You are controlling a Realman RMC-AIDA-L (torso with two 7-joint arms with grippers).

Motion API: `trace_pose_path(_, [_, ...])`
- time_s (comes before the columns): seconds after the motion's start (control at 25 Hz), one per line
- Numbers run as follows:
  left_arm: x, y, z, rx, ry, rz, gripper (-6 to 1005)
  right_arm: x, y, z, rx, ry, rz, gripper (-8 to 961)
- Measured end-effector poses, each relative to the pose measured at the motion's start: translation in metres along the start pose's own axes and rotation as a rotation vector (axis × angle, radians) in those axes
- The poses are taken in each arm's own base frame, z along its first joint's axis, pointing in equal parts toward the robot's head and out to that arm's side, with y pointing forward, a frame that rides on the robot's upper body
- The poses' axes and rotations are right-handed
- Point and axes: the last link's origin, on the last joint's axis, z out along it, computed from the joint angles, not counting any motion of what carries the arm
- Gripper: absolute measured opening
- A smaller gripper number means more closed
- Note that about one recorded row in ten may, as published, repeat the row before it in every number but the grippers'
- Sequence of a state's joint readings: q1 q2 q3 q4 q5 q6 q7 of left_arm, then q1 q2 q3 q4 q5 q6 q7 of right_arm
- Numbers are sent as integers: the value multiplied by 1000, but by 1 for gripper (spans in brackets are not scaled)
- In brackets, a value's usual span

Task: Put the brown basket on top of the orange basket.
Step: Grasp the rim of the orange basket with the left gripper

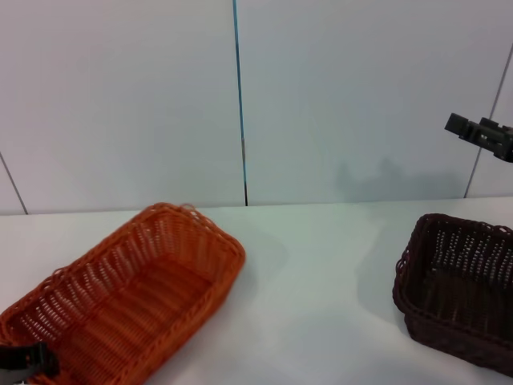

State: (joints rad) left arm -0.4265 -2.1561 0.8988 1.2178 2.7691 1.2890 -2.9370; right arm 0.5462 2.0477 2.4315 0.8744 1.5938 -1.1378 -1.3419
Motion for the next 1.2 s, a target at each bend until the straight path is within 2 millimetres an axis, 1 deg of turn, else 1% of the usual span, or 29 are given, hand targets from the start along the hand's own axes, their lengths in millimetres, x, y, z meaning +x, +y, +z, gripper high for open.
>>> trace_pose_path(0.08, [0,0,0,0,-1,0,375,0,0,0,-1,1,-1,903])
trace_pose_path(0.28, [0,0,0,0,1,0,269,0,0,0,-4,1,-1,902])
trace_pose_path(0.6, [1,1,0,-1,0,8,223,-1,2,-2,-11,6,6,902])
trace_pose_path(0.96, [0,1,-1,-7,-12,-6,200,-2,1,-2,-10,6,10,901])
trace_pose_path(1.2, [7,-1,-6,-28,11,-49,186,-3,1,-1,-9,6,12,901])
